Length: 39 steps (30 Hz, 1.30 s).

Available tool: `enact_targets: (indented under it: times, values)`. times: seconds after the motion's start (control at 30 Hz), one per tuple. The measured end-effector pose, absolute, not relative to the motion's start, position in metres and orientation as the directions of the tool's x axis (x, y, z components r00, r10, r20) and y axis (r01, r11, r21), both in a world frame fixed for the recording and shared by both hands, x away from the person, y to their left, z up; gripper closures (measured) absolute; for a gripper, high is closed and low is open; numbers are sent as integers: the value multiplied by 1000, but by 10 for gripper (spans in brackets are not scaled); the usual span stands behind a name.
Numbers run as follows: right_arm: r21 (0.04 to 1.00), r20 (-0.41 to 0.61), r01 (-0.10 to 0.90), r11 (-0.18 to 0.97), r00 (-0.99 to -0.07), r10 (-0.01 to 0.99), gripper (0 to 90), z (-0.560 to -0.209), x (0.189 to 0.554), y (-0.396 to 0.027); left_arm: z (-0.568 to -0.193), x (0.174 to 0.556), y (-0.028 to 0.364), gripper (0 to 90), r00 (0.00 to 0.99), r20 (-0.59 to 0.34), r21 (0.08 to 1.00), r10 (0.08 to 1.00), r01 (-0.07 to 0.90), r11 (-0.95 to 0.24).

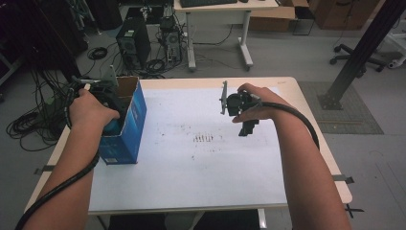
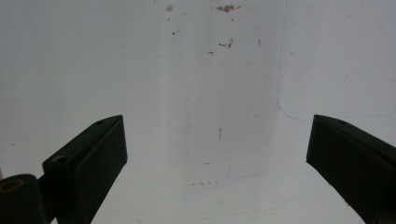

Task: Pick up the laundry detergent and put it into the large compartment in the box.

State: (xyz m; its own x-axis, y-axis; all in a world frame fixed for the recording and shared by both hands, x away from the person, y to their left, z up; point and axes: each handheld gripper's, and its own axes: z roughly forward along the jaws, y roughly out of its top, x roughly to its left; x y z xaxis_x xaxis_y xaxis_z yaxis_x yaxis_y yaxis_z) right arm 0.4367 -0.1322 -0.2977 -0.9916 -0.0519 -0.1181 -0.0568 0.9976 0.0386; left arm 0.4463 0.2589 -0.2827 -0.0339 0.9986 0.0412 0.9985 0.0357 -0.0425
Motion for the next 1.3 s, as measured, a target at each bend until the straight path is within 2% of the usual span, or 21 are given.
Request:
enact_targets:
  times: [0.63,0.9,1.3]
  values:
    - [41,-120,-53,998,-992,-47,50,-297,437,-133,-283,446,258,371,-16,47,-42,999,999,18]
    - [45,-120,-54,998,-992,-48,50,-297,436,-134,-276,445,255,319,-6,54,-19,999,1000,7]
    - [47,-124,-52,998,-991,-46,50,-296,435,-135,-263,442,256,300,-34,69,3,997,999,34]
